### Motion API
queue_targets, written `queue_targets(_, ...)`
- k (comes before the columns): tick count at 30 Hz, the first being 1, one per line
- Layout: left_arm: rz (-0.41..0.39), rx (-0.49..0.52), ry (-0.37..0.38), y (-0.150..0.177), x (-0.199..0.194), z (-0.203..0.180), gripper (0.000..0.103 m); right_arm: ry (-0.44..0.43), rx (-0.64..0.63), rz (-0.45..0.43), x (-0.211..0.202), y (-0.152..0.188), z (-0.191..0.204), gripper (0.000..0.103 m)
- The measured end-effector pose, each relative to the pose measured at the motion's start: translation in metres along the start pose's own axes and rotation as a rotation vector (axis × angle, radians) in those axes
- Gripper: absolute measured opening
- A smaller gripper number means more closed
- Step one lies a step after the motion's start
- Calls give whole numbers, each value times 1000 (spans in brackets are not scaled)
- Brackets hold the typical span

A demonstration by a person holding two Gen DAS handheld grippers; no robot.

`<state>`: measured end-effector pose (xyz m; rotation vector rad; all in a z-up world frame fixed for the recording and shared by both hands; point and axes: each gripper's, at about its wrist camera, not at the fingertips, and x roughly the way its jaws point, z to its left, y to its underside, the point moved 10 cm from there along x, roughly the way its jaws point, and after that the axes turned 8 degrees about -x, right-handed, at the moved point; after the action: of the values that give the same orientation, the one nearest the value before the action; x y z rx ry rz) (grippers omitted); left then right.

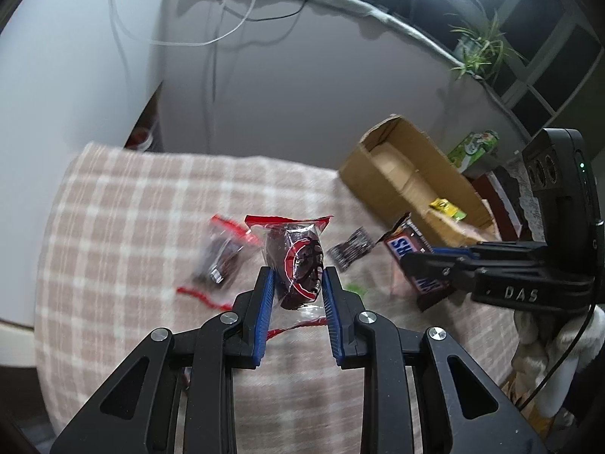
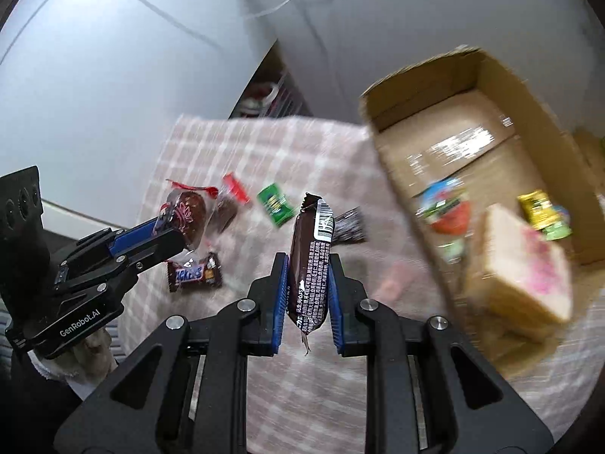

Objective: Organize snacks
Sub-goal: 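Lift both held snacks and carry them over the cardboard box, then open both grippers to drop the chocolate and Snickers into the box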

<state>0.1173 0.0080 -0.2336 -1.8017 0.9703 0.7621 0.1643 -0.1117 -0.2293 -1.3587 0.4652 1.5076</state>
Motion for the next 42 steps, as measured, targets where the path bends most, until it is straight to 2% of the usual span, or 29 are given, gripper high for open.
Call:
queue_targets(10,-21,72,42,-38,14,-49,24,88,77,-81,-44,-18,-70,20)
queue_targets(24,-15,164,71,-77,50,-107,24,173,156,-85,-46,-36,-144,20)
queue_targets(39,29,206,71,-79,83,-134,25,205,173,-58,-36,-32,-164,21)
queue_targets(40,32,209,74,-79,83,-135,25,208,172,-57,-36,-32,-163,22)
queue_targets(42,30,213,68,-80,83,-135,26,216,170,-61,-37,-33,-163,33)
